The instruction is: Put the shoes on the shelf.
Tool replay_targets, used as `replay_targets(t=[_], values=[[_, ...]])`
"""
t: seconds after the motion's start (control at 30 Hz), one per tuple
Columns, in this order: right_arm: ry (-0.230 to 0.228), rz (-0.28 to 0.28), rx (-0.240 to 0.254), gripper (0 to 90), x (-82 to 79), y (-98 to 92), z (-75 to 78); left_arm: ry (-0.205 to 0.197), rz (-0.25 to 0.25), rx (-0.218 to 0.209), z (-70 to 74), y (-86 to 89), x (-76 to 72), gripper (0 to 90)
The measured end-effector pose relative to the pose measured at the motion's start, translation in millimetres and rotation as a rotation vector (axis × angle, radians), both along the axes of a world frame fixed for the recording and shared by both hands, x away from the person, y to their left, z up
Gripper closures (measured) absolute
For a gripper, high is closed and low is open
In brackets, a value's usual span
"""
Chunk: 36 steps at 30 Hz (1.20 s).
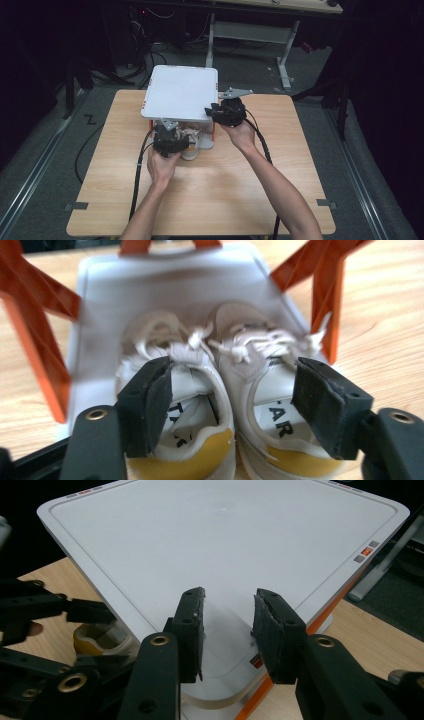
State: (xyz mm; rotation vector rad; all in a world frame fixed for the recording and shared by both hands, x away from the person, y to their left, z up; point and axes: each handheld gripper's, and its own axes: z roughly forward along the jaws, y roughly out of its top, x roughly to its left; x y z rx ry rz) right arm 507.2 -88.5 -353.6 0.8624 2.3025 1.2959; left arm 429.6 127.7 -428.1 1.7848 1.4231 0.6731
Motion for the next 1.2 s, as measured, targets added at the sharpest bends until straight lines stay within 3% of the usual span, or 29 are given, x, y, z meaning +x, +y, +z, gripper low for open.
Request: replay_targets(t=[0.07,0.23,0.3,0.5,0.77,0.9,1.03,1.2], values=[[-0.003,0.001,-0.001,64.9,0.1,0.3,-0.1,-0.013,-0.002,0.001,4.1,1.5,-7.3,27.9],[-0.002,-0.001,0.002,64.9,-0.4,-0.2,-0.4,0.004,-0.005,0.024,3.6,6.0,-26.7,20.4],[-0.001,-0.002,0.006,64.9,-0.6,-0.2,-0.7,0.017,0.002,0.009,0.6,8.0,-33.9,17.4],[-0.007,0.000,0.007,65.0,-0.7,-0.5,-1.2,0.093,0.007,0.047,-15.4,7.2,-46.0,11.9],[-0.007,-0.002,0.005,64.9,-0.9,-0.3,-1.1,0.163,0.027,0.045,-33.7,-3.8,-39.7,4.4],[-0.008,-0.006,0.002,64.9,-1.6,-0.3,-1.1,0.195,0.049,0.023,-41.3,-4.6,-31.4,4.6],[-0.010,-0.005,0.003,64.9,-1.5,-0.5,-1.2,0.198,0.075,0.029,-45.0,-9.0,-26.9,6.3],[-0.013,-0.005,0.003,64.8,-1.7,0.0,-1.4,0.195,0.092,0.007,-45.1,-8.9,-24.3,6.0]])
